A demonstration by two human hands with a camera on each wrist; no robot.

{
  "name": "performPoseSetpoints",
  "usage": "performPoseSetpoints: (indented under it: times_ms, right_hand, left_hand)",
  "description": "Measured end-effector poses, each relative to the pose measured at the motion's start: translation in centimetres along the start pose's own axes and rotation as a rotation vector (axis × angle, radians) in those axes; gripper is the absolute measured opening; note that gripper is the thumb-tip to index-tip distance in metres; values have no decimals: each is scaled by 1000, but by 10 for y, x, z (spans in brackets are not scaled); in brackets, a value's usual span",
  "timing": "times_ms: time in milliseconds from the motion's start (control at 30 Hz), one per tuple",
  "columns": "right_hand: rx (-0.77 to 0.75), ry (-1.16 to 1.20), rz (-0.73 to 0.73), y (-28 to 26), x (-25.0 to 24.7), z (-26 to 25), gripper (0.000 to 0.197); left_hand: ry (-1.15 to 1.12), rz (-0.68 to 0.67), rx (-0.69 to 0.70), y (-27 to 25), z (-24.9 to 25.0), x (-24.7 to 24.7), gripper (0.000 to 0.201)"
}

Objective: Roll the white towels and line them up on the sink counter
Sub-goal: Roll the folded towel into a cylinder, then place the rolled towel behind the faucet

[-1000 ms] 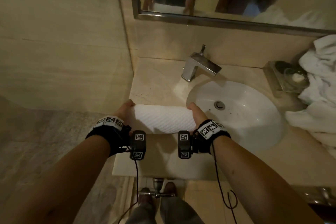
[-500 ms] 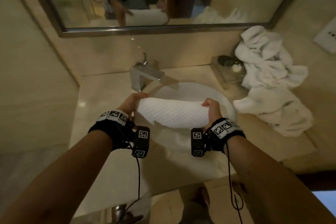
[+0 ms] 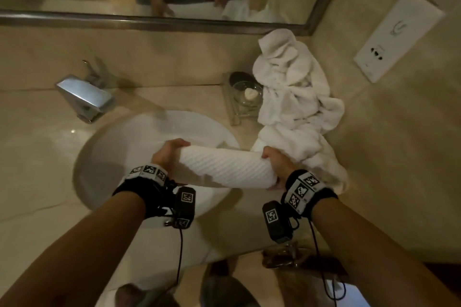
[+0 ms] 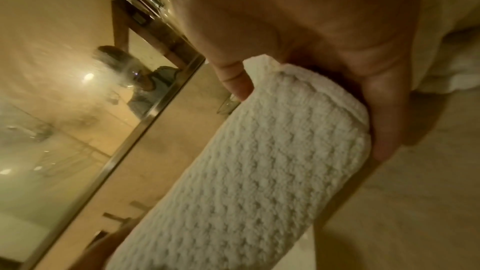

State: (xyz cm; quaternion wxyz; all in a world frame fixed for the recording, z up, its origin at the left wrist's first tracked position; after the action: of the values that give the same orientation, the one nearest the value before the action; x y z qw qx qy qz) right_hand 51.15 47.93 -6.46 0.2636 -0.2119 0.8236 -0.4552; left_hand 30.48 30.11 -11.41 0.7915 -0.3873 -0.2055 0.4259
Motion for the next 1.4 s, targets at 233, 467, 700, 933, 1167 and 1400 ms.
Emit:
performPoseSetpoints:
  times_ms: [233, 467, 700, 933, 1167, 1400]
  right_hand:
    - [-52, 14, -258, 10, 45, -35, 39]
    - [-207, 12, -322, 7, 96, -124, 36]
    - [-251, 36, -249, 36, 125, -206, 42]
    - [-232, 26, -192, 84, 153, -243, 49]
    - [-249, -51, -72, 119, 167, -245, 66]
    - [-350, -347, 107, 118, 169, -249, 78]
  left_hand:
    - [-46, 182, 118, -30, 59, -35, 65]
    - [-209, 304, 177, -2, 106, -63, 81]
    - [-172, 347, 385, 57, 164, -56, 53]
    - [-151, 422, 283, 82, 197, -53, 54]
    - [129, 529, 395, 105, 215, -45, 55]
    - [153, 585, 452, 128, 211, -52, 68]
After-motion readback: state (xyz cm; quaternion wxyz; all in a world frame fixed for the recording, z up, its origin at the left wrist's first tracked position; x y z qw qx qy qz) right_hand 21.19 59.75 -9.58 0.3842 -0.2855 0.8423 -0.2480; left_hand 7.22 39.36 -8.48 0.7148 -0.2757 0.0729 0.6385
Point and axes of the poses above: each hand's wrist, its own y-axis towards the middle knuckle, its own x-axis out of the palm, z = x × y, the point moved 4 cm from there along y, towards the middle knuckle, and after that the axes turned 7 degrees about x, right-handed, at the moved point
